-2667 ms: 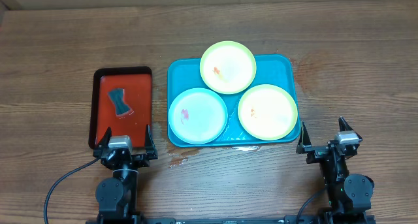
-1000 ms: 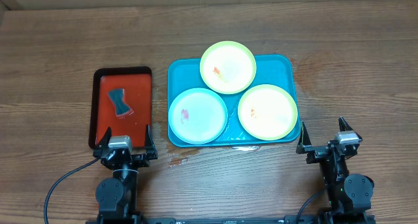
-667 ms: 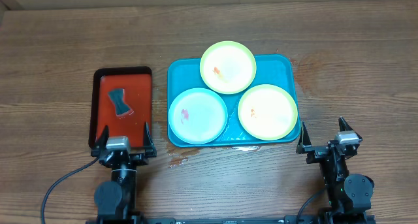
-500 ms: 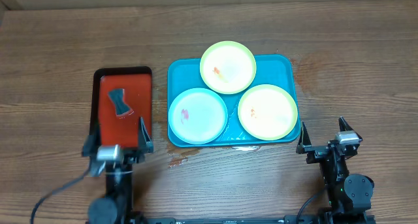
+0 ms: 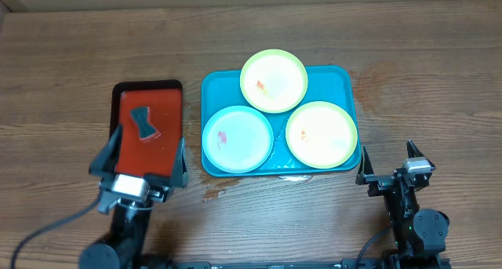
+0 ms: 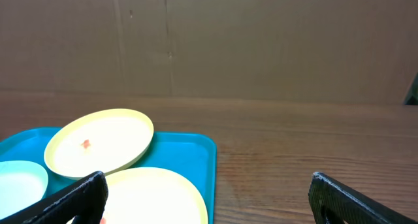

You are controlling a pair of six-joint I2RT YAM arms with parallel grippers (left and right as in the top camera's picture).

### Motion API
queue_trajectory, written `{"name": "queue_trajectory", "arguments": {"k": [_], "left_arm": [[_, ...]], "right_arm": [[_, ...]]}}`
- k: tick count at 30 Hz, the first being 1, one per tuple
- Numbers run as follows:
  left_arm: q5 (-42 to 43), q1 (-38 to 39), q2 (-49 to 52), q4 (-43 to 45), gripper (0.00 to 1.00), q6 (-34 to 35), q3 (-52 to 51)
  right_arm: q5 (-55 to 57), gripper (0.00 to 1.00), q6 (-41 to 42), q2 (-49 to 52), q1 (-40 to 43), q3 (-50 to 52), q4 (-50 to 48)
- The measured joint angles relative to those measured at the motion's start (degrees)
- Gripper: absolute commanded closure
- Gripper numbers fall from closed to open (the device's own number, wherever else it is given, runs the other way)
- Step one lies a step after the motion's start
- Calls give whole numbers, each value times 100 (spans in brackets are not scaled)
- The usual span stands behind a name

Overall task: Clean dirty plates on tray and stack at the side
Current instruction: 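Reach the left gripper into the red tray and grasp the sponge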

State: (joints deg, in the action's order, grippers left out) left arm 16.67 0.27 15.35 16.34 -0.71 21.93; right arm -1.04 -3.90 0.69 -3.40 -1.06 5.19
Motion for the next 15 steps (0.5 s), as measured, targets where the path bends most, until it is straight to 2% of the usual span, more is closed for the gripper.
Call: {"name": "queue_trajectory", "arguments": {"k": [5, 7, 10, 15], "left_arm": [[949, 0, 920, 332, 0, -79, 662], [1213, 0, 1196, 87, 0, -83, 850], [1276, 0, 1860, -828, 0, 13, 1510], [1228, -2, 3639, -3622, 0, 175, 3434]], "right_arm": [[0, 0, 0, 0, 0, 0, -2], [-2, 0, 0, 0, 0, 0, -4], [0, 0, 0, -2, 0, 0, -2], [0, 0, 0, 0, -2, 0, -2]]}}
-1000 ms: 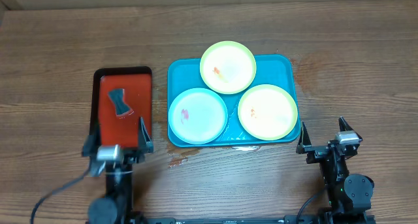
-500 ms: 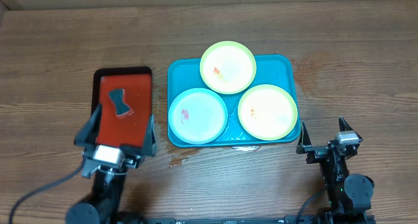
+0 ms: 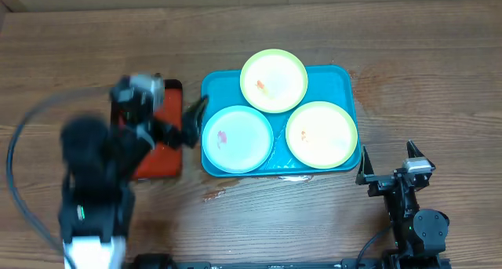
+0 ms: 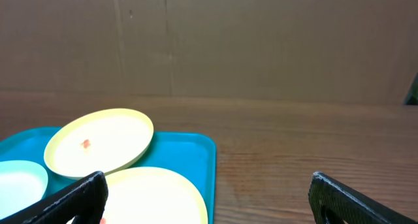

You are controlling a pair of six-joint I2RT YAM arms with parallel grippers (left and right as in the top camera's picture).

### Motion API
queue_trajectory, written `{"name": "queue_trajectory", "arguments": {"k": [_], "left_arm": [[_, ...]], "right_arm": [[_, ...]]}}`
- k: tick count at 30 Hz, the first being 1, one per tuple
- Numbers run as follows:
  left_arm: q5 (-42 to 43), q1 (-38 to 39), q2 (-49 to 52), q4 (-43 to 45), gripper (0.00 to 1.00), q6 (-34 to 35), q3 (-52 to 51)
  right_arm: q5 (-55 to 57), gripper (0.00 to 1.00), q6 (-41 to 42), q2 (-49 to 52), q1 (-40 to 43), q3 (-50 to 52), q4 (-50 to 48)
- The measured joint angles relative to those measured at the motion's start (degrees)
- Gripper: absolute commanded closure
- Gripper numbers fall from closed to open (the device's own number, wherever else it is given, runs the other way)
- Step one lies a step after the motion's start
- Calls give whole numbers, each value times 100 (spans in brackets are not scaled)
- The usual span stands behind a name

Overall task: Clean dirty plates on tray and stack at the side
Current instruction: 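Reach the left gripper into the red tray and grasp the sponge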

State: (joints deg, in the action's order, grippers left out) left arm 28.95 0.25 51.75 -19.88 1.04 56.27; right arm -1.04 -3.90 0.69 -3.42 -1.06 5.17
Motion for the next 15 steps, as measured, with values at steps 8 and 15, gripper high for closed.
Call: {"name": "queue_trajectory", "arguments": {"k": [8, 15], "left_arm": [[-1257, -26, 2009, -2253, 0, 726, 1580], [-3447, -262, 3316, -2337, 0, 2302, 1655]], "right_arm": [[0, 0, 2, 0, 2, 0, 2], [0, 0, 2, 0, 2, 0, 0]]}}
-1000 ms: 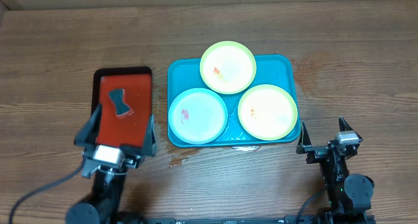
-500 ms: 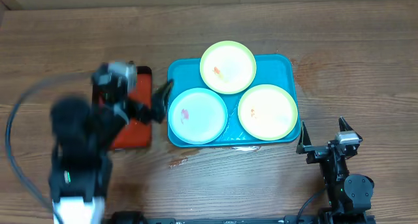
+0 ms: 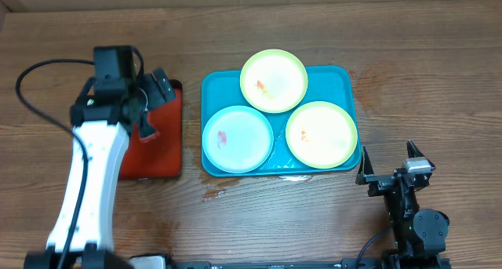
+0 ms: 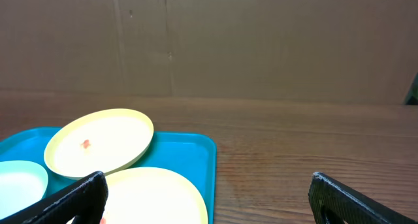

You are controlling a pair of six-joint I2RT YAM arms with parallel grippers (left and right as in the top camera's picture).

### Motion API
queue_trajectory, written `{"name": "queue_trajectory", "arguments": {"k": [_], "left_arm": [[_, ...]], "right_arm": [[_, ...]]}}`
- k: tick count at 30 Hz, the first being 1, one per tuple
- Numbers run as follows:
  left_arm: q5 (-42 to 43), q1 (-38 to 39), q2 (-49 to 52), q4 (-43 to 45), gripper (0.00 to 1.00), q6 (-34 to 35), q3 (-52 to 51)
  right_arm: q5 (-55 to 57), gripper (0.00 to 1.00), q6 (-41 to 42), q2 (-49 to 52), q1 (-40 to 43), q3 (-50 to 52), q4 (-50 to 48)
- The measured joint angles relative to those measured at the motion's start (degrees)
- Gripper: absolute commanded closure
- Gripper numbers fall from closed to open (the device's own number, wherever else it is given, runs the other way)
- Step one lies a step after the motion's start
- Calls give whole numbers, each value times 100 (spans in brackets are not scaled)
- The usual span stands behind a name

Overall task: Clean dirty plates on tray and stack at the side
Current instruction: 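Reach the left gripper into the red tray and grasp the sponge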

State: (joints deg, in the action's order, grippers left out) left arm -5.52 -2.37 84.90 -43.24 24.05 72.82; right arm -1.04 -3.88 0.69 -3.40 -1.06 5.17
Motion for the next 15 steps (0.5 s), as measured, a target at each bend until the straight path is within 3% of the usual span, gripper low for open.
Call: {"name": "queue_trajectory", "arguments": {"k": [15], "left_arm": [[-894, -229, 2310, 518, 0, 1641, 31]], "right_arm": [[0, 0, -2, 0, 0, 0, 0]]}}
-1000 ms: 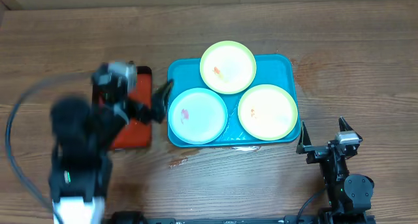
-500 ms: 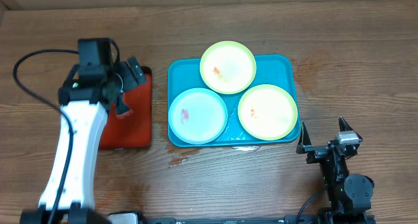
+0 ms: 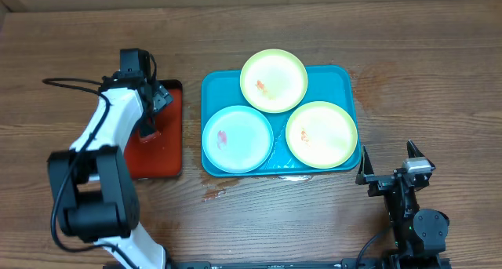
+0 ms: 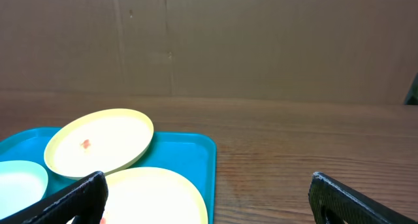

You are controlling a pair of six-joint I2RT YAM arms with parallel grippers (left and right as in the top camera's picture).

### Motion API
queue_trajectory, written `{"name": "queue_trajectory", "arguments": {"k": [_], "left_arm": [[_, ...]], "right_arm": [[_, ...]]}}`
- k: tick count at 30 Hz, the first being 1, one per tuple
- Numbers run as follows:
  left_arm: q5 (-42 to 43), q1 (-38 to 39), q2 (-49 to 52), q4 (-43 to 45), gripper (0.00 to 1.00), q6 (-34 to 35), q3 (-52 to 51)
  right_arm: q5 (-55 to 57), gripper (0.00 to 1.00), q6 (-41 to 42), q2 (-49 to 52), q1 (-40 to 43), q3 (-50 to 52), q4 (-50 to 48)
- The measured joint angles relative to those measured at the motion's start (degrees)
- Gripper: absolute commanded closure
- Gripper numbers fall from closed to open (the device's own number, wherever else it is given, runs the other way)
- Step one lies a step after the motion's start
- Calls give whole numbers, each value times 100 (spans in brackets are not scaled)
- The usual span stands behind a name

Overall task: Clean dirty plates on tray and stack at the side
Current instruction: 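Reach the left gripper into the red tray and grasp the sponge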

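A blue tray [image 3: 347, 81] holds three plates: a yellow-green one [image 3: 273, 81] at the back, a light blue one [image 3: 238, 138] front left and a yellow one [image 3: 321, 134] front right, each with small red stains. Left of it, a dark sponge [image 3: 147, 130] lies on a red tray [image 3: 169, 147]. My left gripper [image 3: 149, 104] hangs over the sponge's far end, one finger splayed right, jaws apart. My right gripper [image 3: 388, 175] is open near the table's front right, empty. In the right wrist view, the yellow plate [image 4: 150, 194] and yellow-green plate [image 4: 98, 142] show between its fingers [image 4: 78, 198].
The wooden table [image 3: 439, 81] stretches right of the blue tray and behind both trays. A wet smear [image 3: 216, 192] marks the wood in front of the blue tray. A cardboard wall [image 4: 261, 41] closes off the far side.
My left arm has swung its gripper slightly right and nearer, now down over the sponge on the red tray. The right gripper, plates and blue tray have not moved.
At first my left gripper stood open at the red tray's front edge, the sponge in plain view. Then the arm appeared blurred over the red tray, later reaching over its far left corner. Now the gripper hangs over the sponge. The right arm stayed parked throughout.
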State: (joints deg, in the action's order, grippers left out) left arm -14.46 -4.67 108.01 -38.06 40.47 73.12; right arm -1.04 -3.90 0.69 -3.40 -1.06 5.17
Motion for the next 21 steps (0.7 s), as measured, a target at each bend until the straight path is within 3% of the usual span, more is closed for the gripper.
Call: {"name": "queue_trajectory", "arguments": {"k": [14, 21], "left_arm": [[-35, -251, 542, 1005, 1, 92, 7], [-35, -256, 590, 1091, 10, -142, 7]], "right_arm": [[0, 0, 0, 0, 0, 0, 0], [0, 0, 0, 0, 0, 0, 0]]}}
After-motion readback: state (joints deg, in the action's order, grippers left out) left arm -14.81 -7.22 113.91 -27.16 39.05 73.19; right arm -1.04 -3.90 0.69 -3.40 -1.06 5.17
